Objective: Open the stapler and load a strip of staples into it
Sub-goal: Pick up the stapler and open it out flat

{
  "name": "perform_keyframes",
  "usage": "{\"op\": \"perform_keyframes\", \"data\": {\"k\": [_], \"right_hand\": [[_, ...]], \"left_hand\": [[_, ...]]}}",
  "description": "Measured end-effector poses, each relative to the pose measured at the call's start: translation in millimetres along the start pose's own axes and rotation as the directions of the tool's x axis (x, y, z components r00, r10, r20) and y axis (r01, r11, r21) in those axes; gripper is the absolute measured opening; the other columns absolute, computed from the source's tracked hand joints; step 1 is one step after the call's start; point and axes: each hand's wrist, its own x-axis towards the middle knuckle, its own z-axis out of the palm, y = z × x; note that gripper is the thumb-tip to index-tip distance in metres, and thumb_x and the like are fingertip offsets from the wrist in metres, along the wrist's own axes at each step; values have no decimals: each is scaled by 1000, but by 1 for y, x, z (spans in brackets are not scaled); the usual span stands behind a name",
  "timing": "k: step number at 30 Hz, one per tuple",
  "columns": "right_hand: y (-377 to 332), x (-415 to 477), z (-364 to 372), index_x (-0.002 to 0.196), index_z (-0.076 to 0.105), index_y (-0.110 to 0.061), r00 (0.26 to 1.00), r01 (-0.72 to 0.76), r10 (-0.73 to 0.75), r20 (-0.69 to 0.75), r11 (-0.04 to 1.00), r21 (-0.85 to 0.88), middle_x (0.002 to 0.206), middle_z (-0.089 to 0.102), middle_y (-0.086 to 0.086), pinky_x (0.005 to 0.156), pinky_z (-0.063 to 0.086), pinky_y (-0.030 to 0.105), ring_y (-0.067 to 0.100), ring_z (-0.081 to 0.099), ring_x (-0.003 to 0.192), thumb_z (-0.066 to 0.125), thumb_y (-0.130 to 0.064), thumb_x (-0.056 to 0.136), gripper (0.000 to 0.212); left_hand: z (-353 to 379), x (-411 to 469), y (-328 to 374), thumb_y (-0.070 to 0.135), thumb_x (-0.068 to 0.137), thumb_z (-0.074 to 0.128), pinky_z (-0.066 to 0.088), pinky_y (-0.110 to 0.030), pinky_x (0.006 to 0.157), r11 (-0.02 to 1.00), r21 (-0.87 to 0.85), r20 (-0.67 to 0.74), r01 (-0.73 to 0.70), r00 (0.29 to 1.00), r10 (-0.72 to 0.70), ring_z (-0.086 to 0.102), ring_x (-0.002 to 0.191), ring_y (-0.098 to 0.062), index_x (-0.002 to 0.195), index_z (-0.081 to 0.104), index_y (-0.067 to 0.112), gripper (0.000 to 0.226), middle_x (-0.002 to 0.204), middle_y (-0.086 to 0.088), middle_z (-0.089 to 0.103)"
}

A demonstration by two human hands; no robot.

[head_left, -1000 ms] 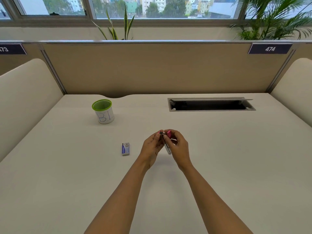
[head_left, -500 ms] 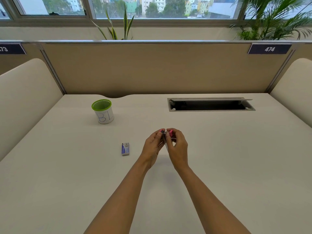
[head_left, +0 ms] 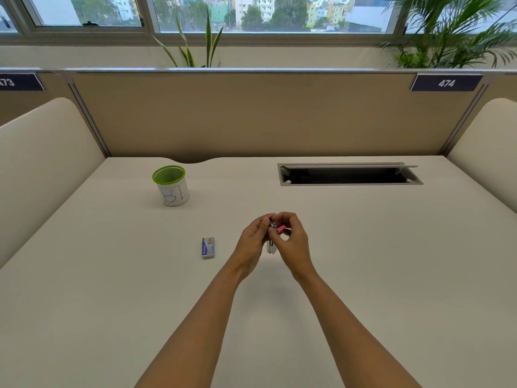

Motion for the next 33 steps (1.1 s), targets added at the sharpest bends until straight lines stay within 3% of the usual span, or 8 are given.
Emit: {"op": "perform_keyframes", "data": {"k": [6,10,16,19,21,23,27,33], "right_hand": [[-1,-1,1,101,52,-19,999,-15,15,49,1000,-1,97,58,1,76,44,6,6,55,85,60,-5,85,22],[-5,-1,1,98,50,-20,992,-8,12,129,1000,-25,99,50,1,73,46,9,-2,50,80,54,-1,86,23],[-5,-1,10,100,43,-17,980,-12,34,194,994,-112,106,42,3,78,42,5,15,45,98,44,3,89,22],[-5,-3,8,100,43,-16,981,-32,48,189,996,-88,104,42,2,78,42,5,16,45,101,44,-2,91,16],[-8,-6,6,101,43,-18,986,-40,39,160,999,4,99,42,0,76,41,7,12,44,91,47,-12,95,9],[-12,-6,7,100,43,-22,992,-31,23,121,997,66,96,41,-3,76,40,10,10,41,85,48,-18,95,8],[-12,2,10,104,45,-23,987,-154,163,-15,956,250,100,46,-4,78,41,16,7,45,90,51,-28,94,13],[-5,9,-2,106,56,-10,873,-317,474,-114,730,605,93,59,0,71,50,18,12,58,84,63,-18,87,22]], "left_hand": [[1,-3,0,19,100,32,51,-22,90,1000,14,-7,-14,1000,14,63,105,-14,109,62,22,31,108,-1,67],[3,-6,-2,15,99,33,53,-17,84,1000,-12,-76,2,997,-3,63,106,-14,112,61,19,31,111,-4,66],[10,-7,-6,17,99,36,54,-17,79,985,-170,-138,41,988,-65,61,105,-19,120,58,5,33,113,-12,64],[11,-7,-6,18,99,35,55,-20,77,956,-288,-199,54,973,-115,62,98,-20,109,60,3,31,105,-12,64],[1,-5,-5,19,100,32,51,-33,91,879,-476,-258,35,950,-177,58,104,-27,97,55,6,26,113,-20,59],[-10,-5,-3,21,100,31,39,-42,105,814,-580,-271,6,941,-201,53,114,-32,96,50,7,24,125,-25,53],[-11,-4,7,22,100,28,36,-38,104,704,-705,-319,-90,926,-201,50,119,-29,95,47,10,23,135,-23,46],[-19,-4,17,21,101,23,28,-44,113,413,-878,-382,-241,873,-303,41,132,-32,92,45,9,27,140,-23,43]]}}
